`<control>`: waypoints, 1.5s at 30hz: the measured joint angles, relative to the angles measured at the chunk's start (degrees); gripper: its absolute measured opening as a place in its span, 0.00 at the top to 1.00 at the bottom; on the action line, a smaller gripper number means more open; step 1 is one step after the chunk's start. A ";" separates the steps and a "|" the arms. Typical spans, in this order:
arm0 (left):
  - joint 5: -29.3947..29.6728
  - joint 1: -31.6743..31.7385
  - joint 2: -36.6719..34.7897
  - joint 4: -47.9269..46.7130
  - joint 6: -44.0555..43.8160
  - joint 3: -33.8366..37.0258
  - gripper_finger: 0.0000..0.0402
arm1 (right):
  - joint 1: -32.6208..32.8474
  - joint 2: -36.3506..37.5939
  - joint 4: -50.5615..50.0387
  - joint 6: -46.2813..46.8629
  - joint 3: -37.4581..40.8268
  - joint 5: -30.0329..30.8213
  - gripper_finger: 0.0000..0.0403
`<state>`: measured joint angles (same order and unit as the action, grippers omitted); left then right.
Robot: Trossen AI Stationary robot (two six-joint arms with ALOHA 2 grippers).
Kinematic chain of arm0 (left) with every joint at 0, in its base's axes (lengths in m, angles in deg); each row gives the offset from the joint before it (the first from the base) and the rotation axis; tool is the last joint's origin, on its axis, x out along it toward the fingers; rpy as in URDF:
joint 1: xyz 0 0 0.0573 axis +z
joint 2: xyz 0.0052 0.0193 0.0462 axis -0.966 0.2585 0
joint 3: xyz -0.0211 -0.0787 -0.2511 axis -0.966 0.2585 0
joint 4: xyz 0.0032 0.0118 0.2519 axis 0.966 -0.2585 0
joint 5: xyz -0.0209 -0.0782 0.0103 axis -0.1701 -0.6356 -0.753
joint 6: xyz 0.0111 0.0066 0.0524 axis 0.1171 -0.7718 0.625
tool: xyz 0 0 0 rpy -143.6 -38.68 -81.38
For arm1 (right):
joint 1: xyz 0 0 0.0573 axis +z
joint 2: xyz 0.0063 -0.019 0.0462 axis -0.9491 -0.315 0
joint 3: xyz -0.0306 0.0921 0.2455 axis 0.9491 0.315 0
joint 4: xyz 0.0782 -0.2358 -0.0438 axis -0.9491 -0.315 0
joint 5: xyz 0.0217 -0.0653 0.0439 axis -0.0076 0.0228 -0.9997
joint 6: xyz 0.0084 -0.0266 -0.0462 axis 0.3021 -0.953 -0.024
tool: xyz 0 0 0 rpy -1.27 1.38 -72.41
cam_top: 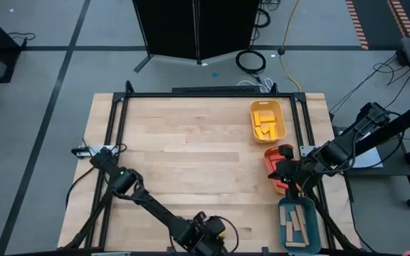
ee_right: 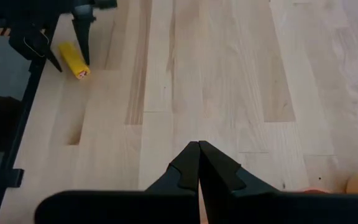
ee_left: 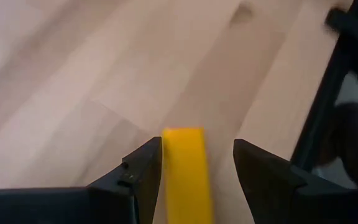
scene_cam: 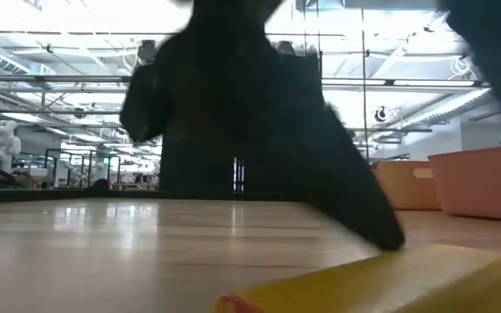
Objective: Sort blocks
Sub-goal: Put the yellow block into the yellow bin
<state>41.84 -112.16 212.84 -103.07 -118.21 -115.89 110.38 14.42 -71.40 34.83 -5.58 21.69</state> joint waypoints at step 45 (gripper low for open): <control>-3.90 12.96 -5.18 -5.21 38.31 -0.06 0.79 | -0.06 2.57 -1.69 -3.79 0.02 -1.53 1.00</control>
<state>37.94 -99.20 207.65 -108.29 -79.90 -115.95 110.33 16.98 -73.09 31.04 -5.56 20.15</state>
